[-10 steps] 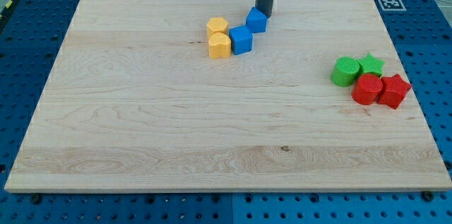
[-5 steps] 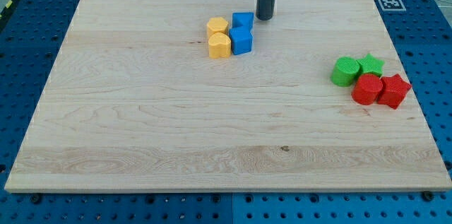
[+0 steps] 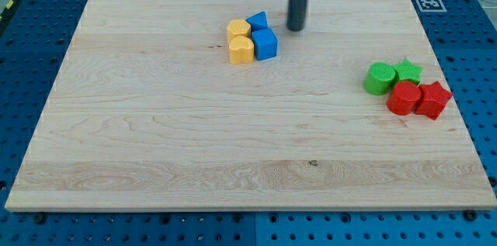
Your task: Push the green circle into the group of blocks
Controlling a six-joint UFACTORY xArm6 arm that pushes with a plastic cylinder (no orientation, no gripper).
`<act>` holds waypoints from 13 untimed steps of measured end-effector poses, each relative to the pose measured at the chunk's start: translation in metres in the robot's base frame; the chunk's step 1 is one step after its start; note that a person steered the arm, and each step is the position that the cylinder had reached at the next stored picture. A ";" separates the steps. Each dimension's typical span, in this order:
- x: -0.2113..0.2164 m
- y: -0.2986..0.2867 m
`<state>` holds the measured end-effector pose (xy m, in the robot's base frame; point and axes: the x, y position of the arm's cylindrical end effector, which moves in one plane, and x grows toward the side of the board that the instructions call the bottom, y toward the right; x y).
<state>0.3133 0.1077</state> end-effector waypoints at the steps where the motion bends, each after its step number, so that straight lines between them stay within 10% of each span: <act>1: -0.001 0.063; 5: 0.014 0.238; 9: 0.115 0.234; 13: 0.129 0.219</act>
<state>0.4421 0.3266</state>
